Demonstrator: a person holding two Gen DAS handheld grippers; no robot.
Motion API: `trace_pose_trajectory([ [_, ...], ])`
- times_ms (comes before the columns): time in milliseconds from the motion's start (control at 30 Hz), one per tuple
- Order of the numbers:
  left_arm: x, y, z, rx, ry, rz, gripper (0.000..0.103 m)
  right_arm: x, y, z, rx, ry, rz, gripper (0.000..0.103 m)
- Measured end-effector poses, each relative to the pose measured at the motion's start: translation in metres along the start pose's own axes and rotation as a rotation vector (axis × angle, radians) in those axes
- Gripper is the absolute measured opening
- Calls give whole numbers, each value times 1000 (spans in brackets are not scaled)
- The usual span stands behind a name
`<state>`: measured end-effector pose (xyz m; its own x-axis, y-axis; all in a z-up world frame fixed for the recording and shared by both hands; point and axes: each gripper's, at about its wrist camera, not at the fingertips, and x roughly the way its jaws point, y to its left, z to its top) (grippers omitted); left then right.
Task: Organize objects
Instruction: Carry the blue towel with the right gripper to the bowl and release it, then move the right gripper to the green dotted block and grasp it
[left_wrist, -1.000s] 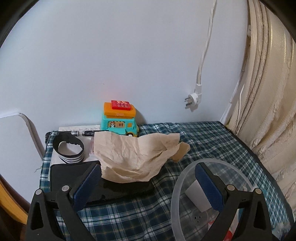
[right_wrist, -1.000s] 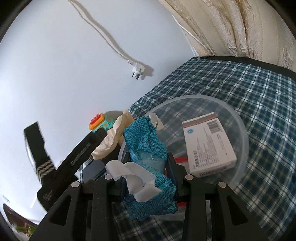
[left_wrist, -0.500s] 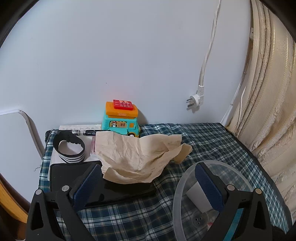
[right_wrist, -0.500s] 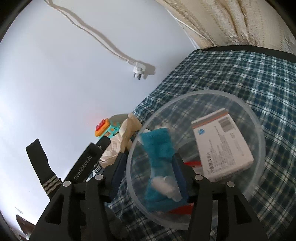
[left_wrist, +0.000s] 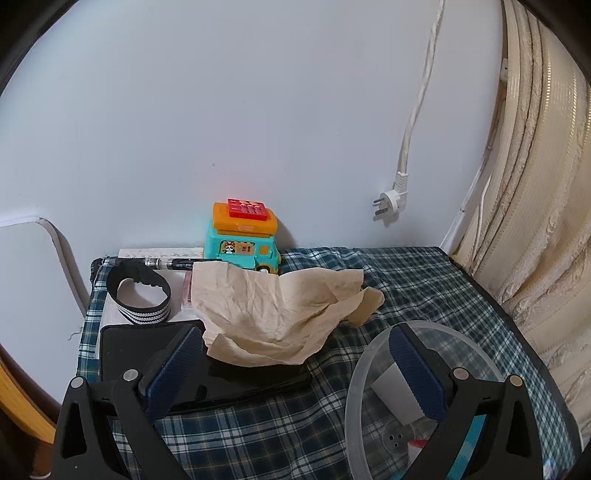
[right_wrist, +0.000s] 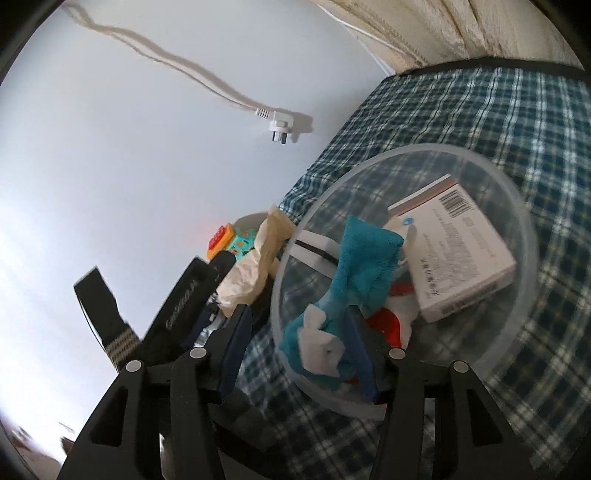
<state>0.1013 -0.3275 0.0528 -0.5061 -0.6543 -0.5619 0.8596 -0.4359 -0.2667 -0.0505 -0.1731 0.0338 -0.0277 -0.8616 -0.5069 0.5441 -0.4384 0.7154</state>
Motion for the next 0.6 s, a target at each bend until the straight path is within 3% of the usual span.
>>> trace_pose_trajectory([
  [233, -1, -1, -1, 10, -1, 2, 103, 30, -16, 12, 143, 44, 135, 53],
  [333, 0, -1, -1, 11, 0, 2, 103, 21, -16, 11, 131, 24, 149, 53],
  [467, 0, -1, -1, 15, 0, 2, 103, 1, -5, 8, 49, -8, 102, 53],
  [600, -1, -4, -2, 29, -3, -2, 103, -16, -1, -4, -32, -33, -26, 53],
])
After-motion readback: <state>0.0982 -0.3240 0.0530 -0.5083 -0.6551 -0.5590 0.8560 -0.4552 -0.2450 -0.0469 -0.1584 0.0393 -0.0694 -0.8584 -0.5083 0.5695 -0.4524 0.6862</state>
